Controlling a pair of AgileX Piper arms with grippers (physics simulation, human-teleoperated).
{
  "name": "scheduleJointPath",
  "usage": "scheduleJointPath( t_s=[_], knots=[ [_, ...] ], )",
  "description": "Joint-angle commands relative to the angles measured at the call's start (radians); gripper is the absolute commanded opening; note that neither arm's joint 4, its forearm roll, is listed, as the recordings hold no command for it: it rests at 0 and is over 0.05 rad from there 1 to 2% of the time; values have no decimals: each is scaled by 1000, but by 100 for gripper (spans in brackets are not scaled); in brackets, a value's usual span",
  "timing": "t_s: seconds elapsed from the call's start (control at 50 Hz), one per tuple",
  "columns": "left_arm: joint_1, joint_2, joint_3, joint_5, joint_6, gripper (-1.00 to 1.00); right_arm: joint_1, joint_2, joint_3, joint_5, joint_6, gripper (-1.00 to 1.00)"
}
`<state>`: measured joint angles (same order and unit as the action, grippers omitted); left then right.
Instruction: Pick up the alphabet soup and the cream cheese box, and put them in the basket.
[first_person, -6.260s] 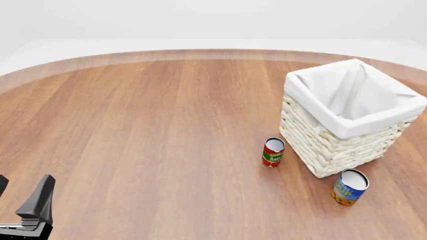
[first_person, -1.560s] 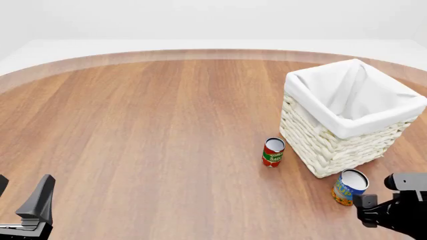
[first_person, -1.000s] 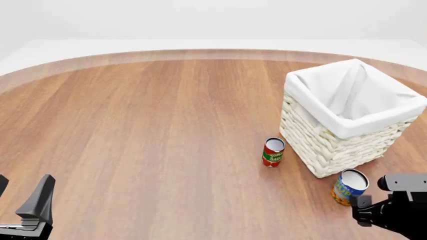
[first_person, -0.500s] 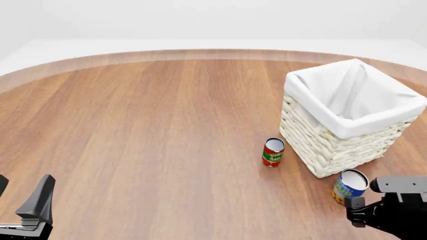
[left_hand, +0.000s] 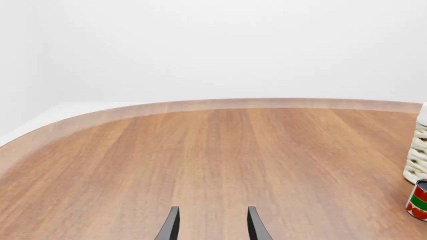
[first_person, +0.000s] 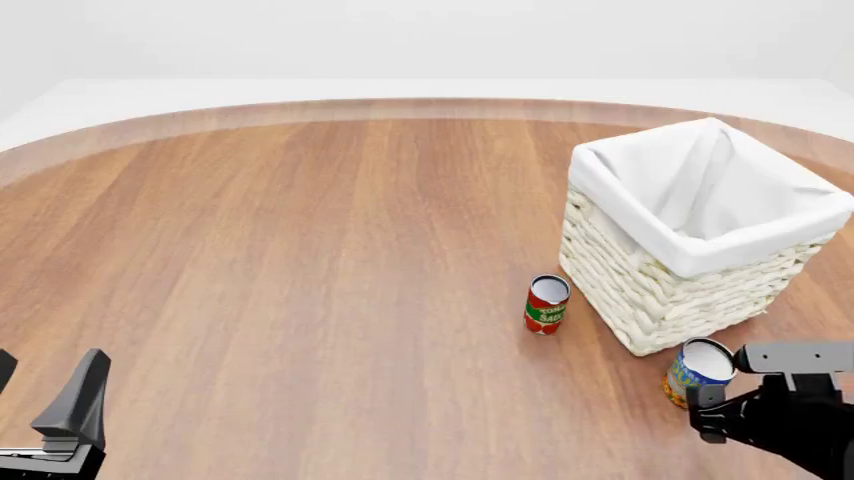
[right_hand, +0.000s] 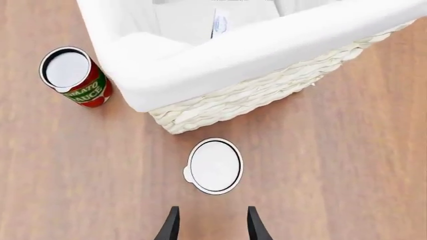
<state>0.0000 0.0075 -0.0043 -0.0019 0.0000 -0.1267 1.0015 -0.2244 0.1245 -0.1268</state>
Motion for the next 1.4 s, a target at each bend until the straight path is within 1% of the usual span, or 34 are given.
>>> scheduleJointPath(
  t_s=[0.02, 0.5, 0.74, 0.92, 1.1, 1.14, 1.16, 1.2, 1.22, 1.26, 1.4],
  knots=[
    [0, 0, 0, 0, 0, 100, -9, 60, -15, -40, -7, 100],
    [0, 0, 0, 0, 0, 100, -14, 227, -50, -148, -18, 100],
    [0, 0, 0, 0, 0, 100, -6, 258, -62, -162, -22, 100],
    [0, 0, 0, 0, 0, 100, -1, 269, -89, -150, -27, 100],
    [0, 0, 0, 0, 0, 100, 6, 294, -96, -165, -30, 100],
    [0, 0, 0, 0, 0, 100, 7, 270, -114, -121, -31, 100],
    [0, 0, 0, 0, 0, 100, 19, 291, -86, -168, -25, 100],
    [0, 0, 0, 0, 0, 100, 27, 283, -77, -170, -18, 100],
    [0, 0, 0, 0, 0, 100, 29, 281, -71, -172, -16, -100],
    [0, 0, 0, 0, 0, 100, 47, 275, -54, -176, 1, -100],
    [0, 0, 0, 0, 0, 100, 49, 271, -52, -179, 2, -100]
  ],
)
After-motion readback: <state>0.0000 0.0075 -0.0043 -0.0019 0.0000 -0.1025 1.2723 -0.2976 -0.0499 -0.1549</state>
